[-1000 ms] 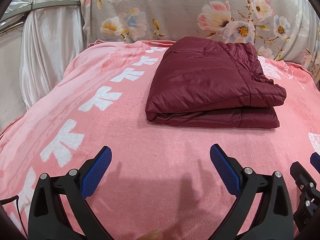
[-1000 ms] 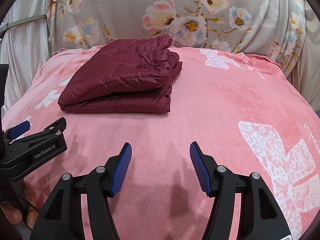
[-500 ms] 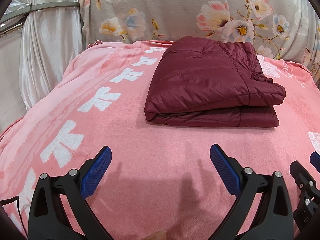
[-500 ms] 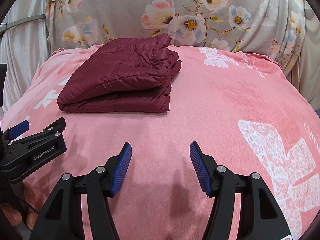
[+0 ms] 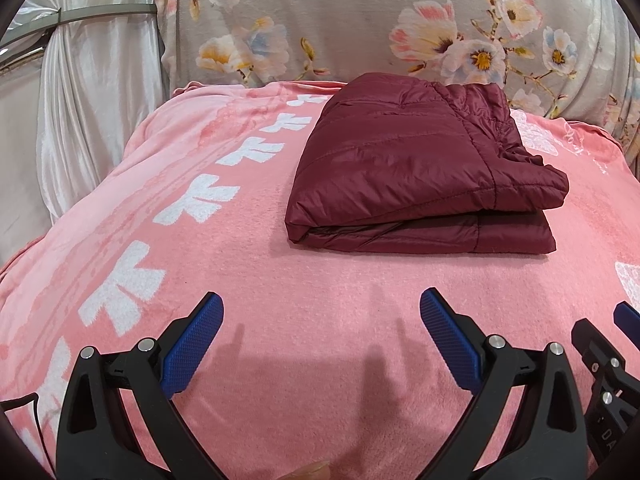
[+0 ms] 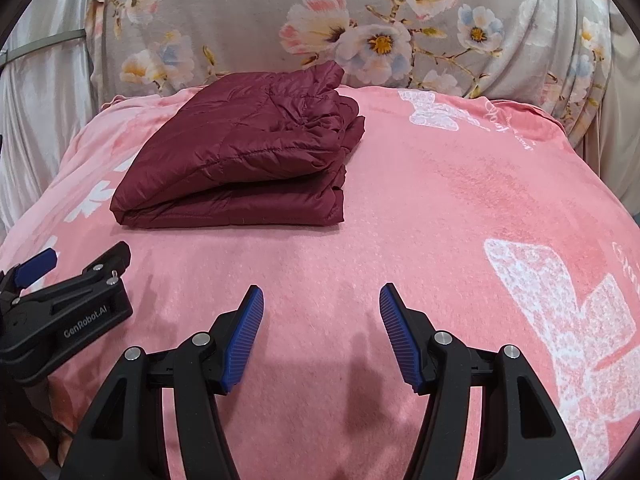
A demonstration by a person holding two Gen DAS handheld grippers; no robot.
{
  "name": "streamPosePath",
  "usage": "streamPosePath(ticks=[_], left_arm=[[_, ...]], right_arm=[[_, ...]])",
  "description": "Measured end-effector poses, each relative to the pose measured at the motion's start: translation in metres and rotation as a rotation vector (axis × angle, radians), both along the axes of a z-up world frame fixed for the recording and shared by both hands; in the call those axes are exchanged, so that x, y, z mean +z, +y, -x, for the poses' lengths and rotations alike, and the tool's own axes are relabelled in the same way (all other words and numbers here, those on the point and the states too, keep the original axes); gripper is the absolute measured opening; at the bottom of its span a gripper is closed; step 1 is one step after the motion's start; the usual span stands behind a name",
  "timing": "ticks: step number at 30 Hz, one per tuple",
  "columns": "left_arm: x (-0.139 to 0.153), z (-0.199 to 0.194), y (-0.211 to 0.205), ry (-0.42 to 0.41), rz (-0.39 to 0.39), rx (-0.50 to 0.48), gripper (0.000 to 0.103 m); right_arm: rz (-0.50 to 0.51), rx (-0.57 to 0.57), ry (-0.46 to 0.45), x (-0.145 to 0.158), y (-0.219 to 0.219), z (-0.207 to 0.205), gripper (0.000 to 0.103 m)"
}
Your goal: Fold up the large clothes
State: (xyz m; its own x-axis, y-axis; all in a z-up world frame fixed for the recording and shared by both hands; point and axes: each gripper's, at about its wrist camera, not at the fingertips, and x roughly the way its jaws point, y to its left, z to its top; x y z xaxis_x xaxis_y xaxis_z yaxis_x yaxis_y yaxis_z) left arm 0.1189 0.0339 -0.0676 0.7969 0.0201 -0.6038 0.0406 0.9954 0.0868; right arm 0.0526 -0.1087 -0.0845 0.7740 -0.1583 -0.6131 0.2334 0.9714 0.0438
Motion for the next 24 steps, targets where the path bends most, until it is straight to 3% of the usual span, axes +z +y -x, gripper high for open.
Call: streamPosePath(ticks=[24], left_arm=[[-0.0019, -0.0043, -0.0011, 0.014, -0.005, -0.03, 0.096]], right_arm=[[0.014, -0.001, 0.017, 0.0015, 0.0089, -0.0088, 0.06]])
